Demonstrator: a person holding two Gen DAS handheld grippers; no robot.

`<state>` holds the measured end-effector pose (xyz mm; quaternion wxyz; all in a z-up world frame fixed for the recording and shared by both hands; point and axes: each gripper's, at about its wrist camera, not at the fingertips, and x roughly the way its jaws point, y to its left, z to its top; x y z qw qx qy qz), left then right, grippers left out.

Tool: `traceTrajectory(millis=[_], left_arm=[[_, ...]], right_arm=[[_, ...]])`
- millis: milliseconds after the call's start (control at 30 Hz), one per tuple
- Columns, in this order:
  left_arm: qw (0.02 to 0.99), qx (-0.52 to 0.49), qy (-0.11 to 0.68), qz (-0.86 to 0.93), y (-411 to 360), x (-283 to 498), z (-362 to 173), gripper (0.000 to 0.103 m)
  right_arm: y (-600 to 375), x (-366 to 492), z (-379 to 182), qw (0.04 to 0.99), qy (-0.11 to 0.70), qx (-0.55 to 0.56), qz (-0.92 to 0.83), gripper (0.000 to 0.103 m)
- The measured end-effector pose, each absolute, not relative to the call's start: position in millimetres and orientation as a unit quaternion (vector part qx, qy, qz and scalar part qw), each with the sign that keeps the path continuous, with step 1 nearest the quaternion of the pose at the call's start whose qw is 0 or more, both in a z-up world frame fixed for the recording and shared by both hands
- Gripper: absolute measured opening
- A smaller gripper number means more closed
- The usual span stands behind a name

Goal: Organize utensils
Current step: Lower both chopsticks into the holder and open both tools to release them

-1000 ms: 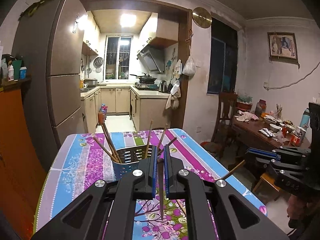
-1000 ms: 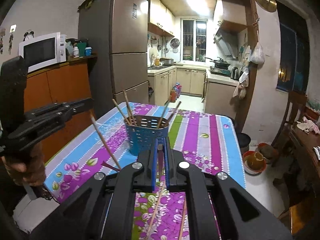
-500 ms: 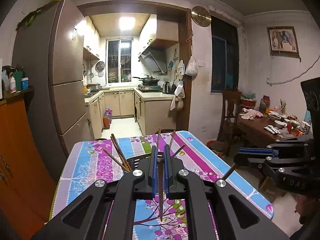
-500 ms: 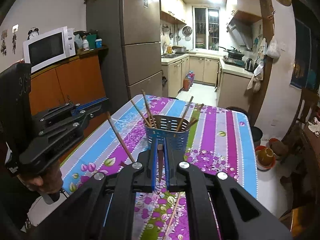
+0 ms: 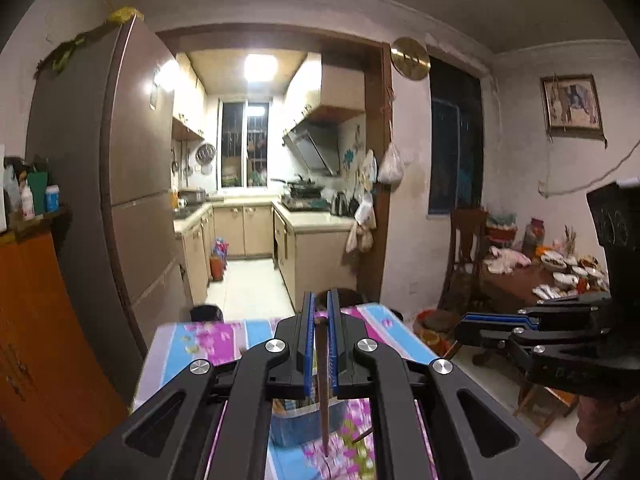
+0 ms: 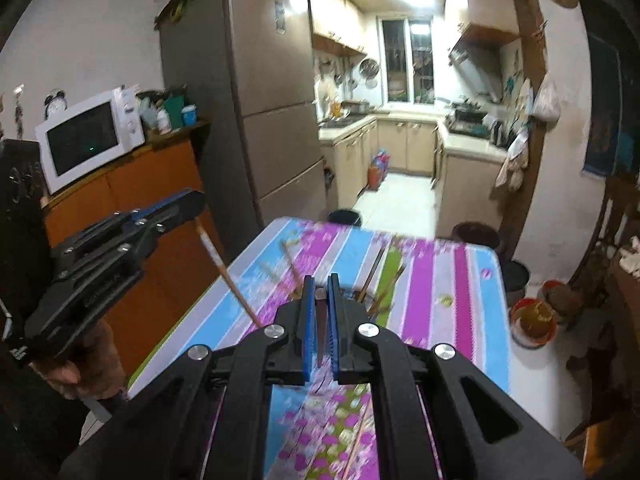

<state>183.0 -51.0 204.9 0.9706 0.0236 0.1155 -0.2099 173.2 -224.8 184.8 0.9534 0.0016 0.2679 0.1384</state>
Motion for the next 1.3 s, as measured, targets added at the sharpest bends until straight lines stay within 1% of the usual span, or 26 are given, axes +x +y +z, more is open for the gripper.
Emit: traceTrajectory(millis=[167,333,567,700,867,1300], left_arm=[[0.976,0.032,0.103,-0.191,-62,209,232,0.007],[0.977,0.044,0.118,-0.172,-76,246,232,0.007],[0.973,0.053,0.161,-0.159,-84,296,206,0.007],[0.965,0.038,0.198,-0.167,-82,320,189,0.007],[0.958,0.045,0.231,-0.167,-82,335,168,0.007],[0.932,0.005,0.321,-0.171,-70,380,121,0.008]], right_arm=[[-225,204,205,0.959,0.257,-0.001,0.117,0.005],[-219,242,208,0.959,0.263,-0.007,0.104,0.005],[-218,282,188,0.952,0.292,-0.006,0.095,0.005],[-220,296,176,0.944,0.315,0.0,0.098,0.005],[-220,305,162,0.937,0.334,0.002,0.099,0.005],[-221,339,136,0.92,0.374,0.04,0.113,0.005]])
